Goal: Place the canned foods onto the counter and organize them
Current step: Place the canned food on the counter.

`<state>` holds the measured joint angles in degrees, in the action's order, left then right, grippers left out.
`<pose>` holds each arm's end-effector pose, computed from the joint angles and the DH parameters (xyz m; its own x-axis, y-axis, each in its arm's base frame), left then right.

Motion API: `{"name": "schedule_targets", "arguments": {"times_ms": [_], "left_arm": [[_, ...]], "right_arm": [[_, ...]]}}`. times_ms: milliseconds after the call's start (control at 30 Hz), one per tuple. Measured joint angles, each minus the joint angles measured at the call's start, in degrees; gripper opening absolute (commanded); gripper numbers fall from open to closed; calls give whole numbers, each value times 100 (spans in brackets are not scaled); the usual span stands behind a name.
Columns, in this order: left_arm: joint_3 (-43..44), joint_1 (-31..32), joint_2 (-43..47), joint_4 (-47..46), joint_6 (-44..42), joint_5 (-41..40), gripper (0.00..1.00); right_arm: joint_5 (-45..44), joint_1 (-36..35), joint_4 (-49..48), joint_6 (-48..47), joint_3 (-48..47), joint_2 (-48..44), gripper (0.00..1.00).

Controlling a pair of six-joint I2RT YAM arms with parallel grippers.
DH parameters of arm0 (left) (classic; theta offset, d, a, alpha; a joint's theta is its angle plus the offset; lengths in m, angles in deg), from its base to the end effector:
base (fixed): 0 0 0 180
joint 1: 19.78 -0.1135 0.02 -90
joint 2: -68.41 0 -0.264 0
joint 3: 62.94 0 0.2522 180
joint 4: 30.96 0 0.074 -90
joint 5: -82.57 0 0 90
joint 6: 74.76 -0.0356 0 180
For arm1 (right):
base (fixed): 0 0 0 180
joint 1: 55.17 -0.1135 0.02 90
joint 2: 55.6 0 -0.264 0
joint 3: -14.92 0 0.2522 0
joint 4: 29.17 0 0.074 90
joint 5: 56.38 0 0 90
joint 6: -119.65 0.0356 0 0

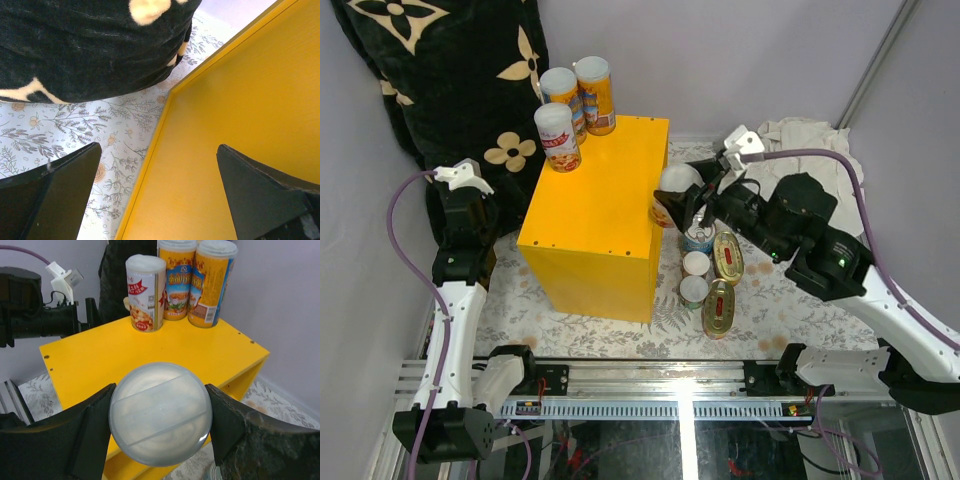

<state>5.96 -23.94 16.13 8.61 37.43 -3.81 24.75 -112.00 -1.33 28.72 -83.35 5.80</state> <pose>0.2006 0.0123 0.3518 -0.3547 -0.4037 -0.8433 -0.1602 0.9149 -0.3706 0.1158 0.1671 0.5137 0.0979 0.1205 -0.9879 -0.7422 0.6701 0.0082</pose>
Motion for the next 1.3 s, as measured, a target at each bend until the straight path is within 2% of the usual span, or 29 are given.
{"name": "schedule_targets", "arguments": {"times_ms": [533, 567, 633, 667, 700, 733, 767, 800, 1000, 1200, 1300], "left_arm": [[0, 0, 50, 0, 0, 31, 100], [0, 0, 61, -2, 0, 33, 100], [0, 0, 70, -2, 0, 35, 100], [0, 0, 72, -2, 0, 39, 100], [0, 0, 72, -2, 0, 42, 100], [0, 0, 70, -2, 0, 46, 100], [0, 0, 70, -2, 0, 46, 100], [0, 0, 72, -2, 0, 46, 100], [0, 0, 72, -2, 0, 48, 100], [0, 0, 72, -2, 0, 50, 100], [0, 0, 72, -2, 0, 52, 100]], "right_arm": [[297, 15, 234, 101, -2262, 2411, 0], [313, 28, 264, 122, -2299, 2514, 2], [380, 81, 223, 184, -2332, 2675, 18], [448, 136, 166, 251, -2334, 2719, 37], [511, 190, 153, 306, -2334, 2728, 61], [557, 243, 155, 367, -2334, 2728, 81], [592, 302, 157, 413, -2334, 2728, 95], [612, 352, 146, 459, -2332, 2728, 100], [706, 476, -223, 551, -2052, 2599, 100], [903, 505, -619, 527, -800, 1904, 100], [914, 529, -769, 505, -210, 1561, 93]]}}
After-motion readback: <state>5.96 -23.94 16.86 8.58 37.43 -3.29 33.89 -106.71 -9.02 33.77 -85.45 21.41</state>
